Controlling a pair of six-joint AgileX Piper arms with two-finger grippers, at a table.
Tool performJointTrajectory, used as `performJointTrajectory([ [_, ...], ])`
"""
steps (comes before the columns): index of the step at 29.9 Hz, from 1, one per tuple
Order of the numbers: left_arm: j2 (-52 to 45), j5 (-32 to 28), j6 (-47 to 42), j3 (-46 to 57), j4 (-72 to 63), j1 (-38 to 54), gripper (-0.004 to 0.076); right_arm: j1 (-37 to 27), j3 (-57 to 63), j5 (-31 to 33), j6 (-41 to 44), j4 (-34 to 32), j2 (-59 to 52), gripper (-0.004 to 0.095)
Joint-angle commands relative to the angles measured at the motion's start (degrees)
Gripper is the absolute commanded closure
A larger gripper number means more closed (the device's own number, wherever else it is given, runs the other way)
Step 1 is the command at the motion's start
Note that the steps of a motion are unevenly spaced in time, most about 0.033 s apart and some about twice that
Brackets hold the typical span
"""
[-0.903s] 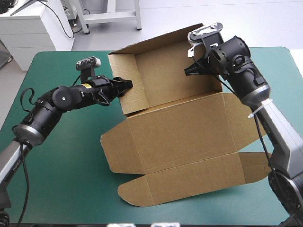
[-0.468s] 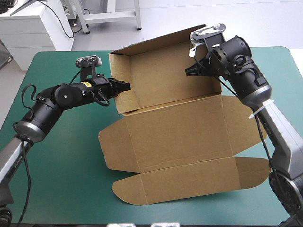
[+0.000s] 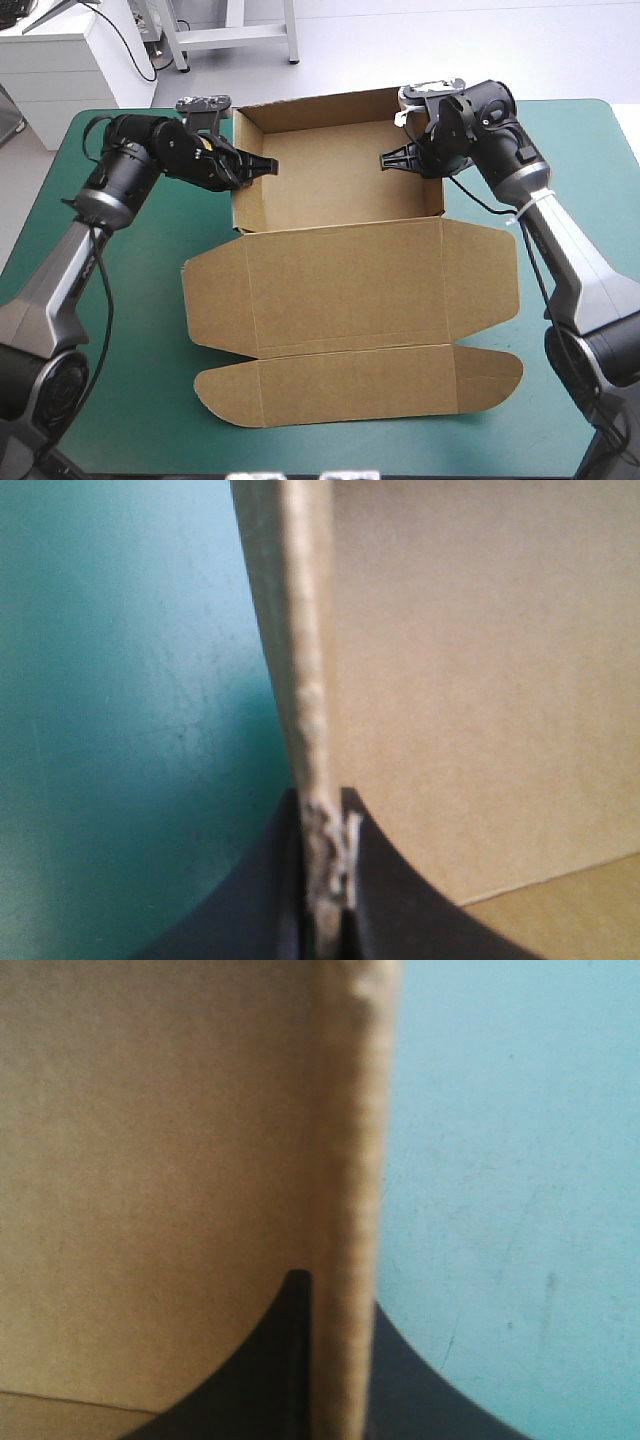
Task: Fold the box
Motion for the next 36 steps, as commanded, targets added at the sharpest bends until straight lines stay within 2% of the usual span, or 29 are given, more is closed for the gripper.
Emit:
performJointTrajectory([
  [1, 2.3, 4.3, -0.3, -5.5, 3.6, -0.8, 0.0731, -1.6, -0.9, -0.3, -2.9, 5.5, -0.4, 0.0923],
  [4, 6.2, 10.7, -0.5, -7.2, 9.0, -1.4, 0.0731, -2.3, 1.0, -0.3, -3.8, 8.1, 1.7, 0.0923],
  [7, 8.5, 12.9, -0.6, -7.2, 9.3, -1.4, 0.0731, -2.3, 3.5, -0.3, -5.2, 8.9, 3.1, 0.0923],
  [22, 11.9, 13.2, -0.6, -7.2, 8.1, -1.4, 0.0731, -2.7, 7.9, -0.3, -6.9, 9.4, 6.2, 0.0923],
  [25, 11.9, 13.2, -0.4, -7.2, 7.7, -1.4, 0.0701, -3.4, 7.9, -0.3, -7.7, 9.8, 6.2, 0.0920],
  [27, 11.9, 13.2, 1.0, -7.2, 5.8, -1.4, 0.0627, -3.4, 7.9, -0.3, -8.1, 9.9, 6.2, 0.0902],
  [30, 11.9, 13.0, 6.7, -7.2, 3.1, -1.4, 0.0498, -3.4, 7.9, -0.3, -8.3, 10.1, 6.2, 0.0791],
  [32, 11.9, 12.7, 6.8, -7.2, 2.4, -1.4, 0.0413, -3.4, 7.8, -0.3, -8.3, 9.9, 6.2, 0.0671],
  [34, 11.9, 12.4, 6.8, -7.2, 2.3, -1.4, 0.0374, -3.4, 7.8, -0.3, -7.7, 9.5, 6.2, 0.0553],
  [36, 11.9, 12.3, 6.8, -7.2, 2.3, -1.4, 0.0370, -3.4, 7.3, -0.3, -7.4, 9.2, 6.2, 0.0443],
])
